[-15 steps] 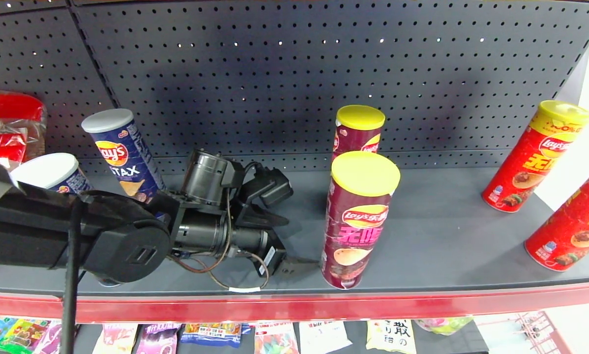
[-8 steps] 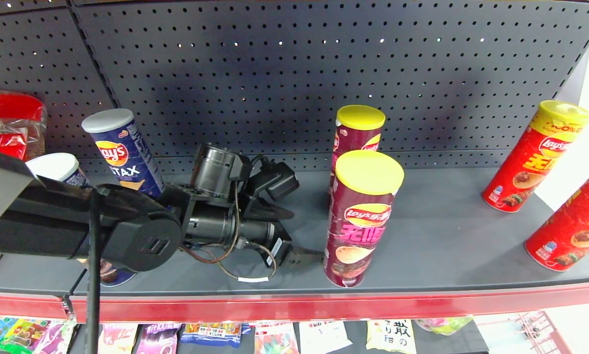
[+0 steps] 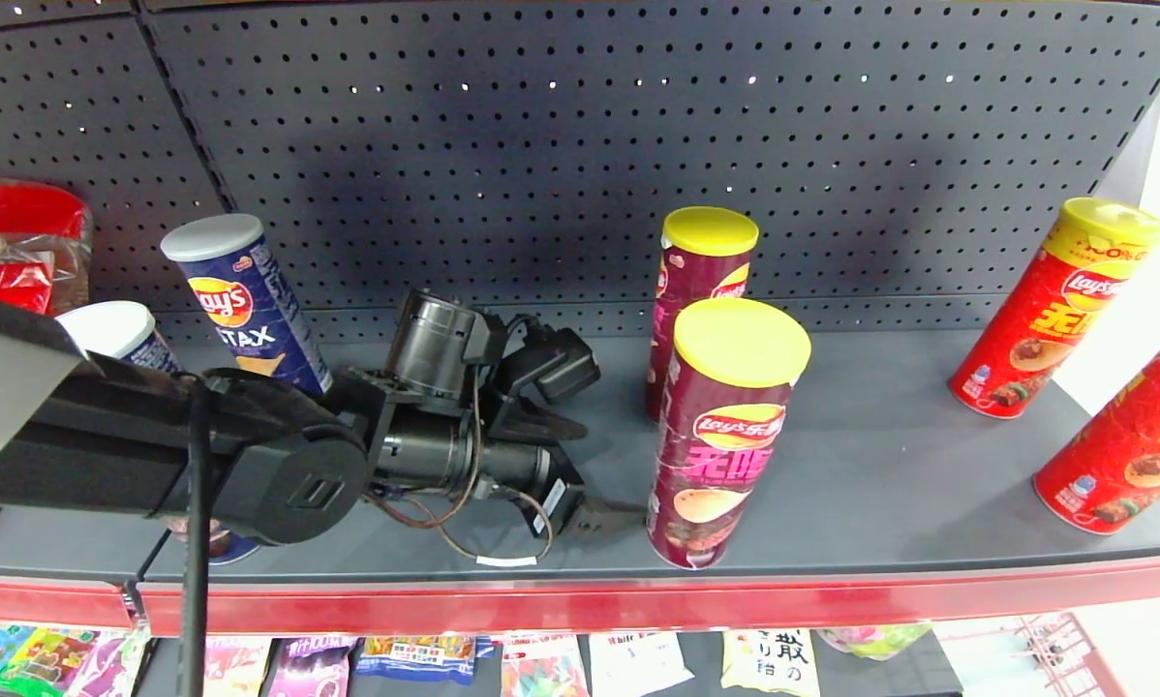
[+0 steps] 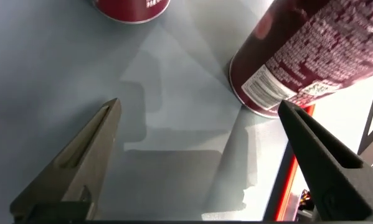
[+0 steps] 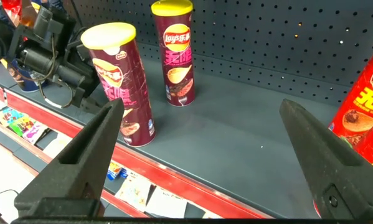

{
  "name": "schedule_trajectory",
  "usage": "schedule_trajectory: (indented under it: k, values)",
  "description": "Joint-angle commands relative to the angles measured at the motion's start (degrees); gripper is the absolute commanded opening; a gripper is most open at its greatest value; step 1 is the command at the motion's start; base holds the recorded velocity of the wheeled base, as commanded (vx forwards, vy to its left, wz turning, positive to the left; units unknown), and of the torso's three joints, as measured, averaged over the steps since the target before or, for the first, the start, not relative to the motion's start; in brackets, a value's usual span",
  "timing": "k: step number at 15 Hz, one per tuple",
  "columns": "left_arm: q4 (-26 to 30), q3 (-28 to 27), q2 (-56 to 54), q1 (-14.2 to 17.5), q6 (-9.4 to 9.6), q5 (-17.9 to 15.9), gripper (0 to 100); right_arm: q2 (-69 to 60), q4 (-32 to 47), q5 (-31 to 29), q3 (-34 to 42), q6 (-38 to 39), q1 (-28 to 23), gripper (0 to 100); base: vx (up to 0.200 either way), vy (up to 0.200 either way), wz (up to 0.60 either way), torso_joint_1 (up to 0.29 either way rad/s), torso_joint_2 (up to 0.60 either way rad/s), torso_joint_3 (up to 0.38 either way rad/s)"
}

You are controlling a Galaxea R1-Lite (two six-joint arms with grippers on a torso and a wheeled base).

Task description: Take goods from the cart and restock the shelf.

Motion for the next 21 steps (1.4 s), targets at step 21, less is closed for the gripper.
schedule_trajectory:
  k: [21]
  values:
    - [35.85,37.64,-88.81,-0.10,-15.83,43.80,100,-17.12,14.03,-8.77,16.33,-0.83,-3.14,100,0.000,0.000,0.00,0.000,0.00,0.000]
